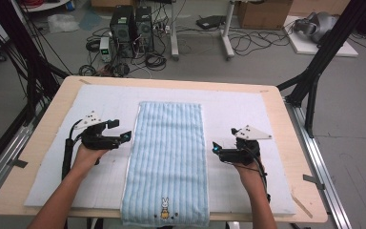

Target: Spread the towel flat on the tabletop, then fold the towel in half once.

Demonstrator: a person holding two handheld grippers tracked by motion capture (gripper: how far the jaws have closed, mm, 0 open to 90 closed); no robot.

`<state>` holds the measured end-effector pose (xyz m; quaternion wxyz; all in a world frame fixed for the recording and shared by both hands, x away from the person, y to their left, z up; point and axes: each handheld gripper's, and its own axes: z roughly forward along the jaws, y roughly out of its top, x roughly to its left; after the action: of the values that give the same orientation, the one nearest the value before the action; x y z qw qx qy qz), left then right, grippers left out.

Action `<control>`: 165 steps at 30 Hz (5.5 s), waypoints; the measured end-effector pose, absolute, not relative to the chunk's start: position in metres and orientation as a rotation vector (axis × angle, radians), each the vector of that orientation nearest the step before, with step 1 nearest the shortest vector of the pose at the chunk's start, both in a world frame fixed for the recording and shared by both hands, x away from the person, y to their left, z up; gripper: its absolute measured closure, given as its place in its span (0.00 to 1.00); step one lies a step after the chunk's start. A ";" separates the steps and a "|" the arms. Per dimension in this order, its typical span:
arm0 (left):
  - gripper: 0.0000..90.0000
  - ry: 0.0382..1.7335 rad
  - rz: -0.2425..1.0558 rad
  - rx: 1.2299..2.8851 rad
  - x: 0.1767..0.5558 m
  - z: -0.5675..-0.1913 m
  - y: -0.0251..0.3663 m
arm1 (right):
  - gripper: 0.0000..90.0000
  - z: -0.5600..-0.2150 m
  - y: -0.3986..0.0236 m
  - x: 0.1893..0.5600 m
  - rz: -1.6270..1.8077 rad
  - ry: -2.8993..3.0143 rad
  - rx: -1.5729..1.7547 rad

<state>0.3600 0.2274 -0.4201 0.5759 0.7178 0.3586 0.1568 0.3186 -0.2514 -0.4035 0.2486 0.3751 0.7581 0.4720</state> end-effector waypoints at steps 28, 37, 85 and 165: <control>0.19 0.943 0.347 1.657 0.365 -0.424 0.236 | 0.12 -0.409 -0.256 0.325 1.243 2.069 1.091; 0.21 0.963 0.348 1.665 0.375 -0.420 0.236 | 0.12 -0.409 -0.257 0.324 1.245 2.072 1.092; 0.95 1.048 0.499 2.015 0.438 -0.450 0.171 | 0.12 -0.418 -0.239 0.335 1.182 2.169 1.107; 0.97 1.007 0.318 1.758 0.412 -0.414 0.187 | 0.96 -0.410 -0.190 0.407 1.110 2.217 1.158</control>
<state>0.4118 0.1870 -0.4139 0.5189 0.7329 0.4196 0.1326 0.4075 -0.1897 -0.4100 0.2010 0.4146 0.7936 0.3973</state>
